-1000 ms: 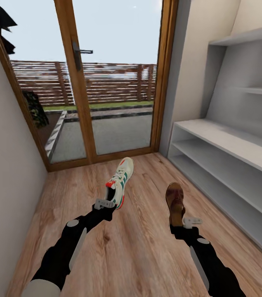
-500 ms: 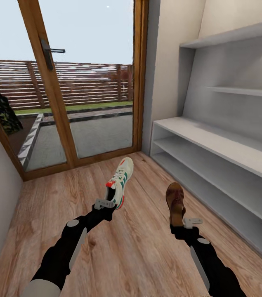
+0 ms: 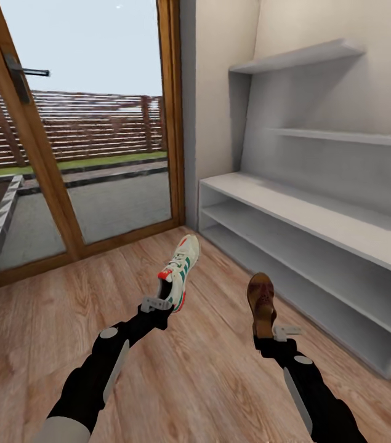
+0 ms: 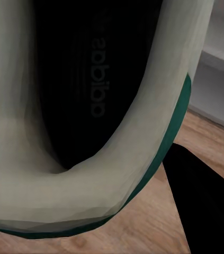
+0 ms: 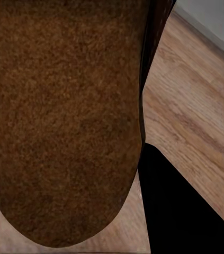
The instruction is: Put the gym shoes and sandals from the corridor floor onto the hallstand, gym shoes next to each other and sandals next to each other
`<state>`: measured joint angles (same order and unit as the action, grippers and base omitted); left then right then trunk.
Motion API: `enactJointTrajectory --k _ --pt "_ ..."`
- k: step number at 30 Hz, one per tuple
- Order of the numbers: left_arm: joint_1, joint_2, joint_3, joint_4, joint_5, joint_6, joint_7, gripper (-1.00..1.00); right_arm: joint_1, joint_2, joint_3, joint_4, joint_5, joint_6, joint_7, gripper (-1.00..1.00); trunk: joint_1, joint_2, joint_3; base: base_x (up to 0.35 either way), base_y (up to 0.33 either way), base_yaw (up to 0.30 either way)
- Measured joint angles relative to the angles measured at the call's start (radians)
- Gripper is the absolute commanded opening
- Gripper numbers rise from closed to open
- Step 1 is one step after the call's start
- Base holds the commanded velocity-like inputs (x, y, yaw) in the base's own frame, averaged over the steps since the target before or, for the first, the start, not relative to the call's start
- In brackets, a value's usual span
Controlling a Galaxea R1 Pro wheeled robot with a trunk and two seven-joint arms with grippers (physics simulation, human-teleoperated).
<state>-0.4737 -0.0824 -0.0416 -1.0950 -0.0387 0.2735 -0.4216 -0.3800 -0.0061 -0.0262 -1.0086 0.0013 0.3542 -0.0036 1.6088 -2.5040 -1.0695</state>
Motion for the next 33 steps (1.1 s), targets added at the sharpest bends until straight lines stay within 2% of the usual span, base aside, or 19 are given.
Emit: enactJointTrajectory --k 27,33 --pt "0.000 0.000 -0.001 0.000 0.000 0.000 0.000 -1.00 0.000 0.000 0.000 -0.001 0.000 0.000 0.002 -1.00 0.000 0.000 0.000 0.000 0.001 -0.300" --pt "0.000 -0.001 -0.001 0.000 0.001 0.001 0.000 -1.00 0.000 0.000 0.000 -0.001 0.000 0.000 0.002 -1.00 0.000 0.000 0.000 0.036 0.147 -0.300"
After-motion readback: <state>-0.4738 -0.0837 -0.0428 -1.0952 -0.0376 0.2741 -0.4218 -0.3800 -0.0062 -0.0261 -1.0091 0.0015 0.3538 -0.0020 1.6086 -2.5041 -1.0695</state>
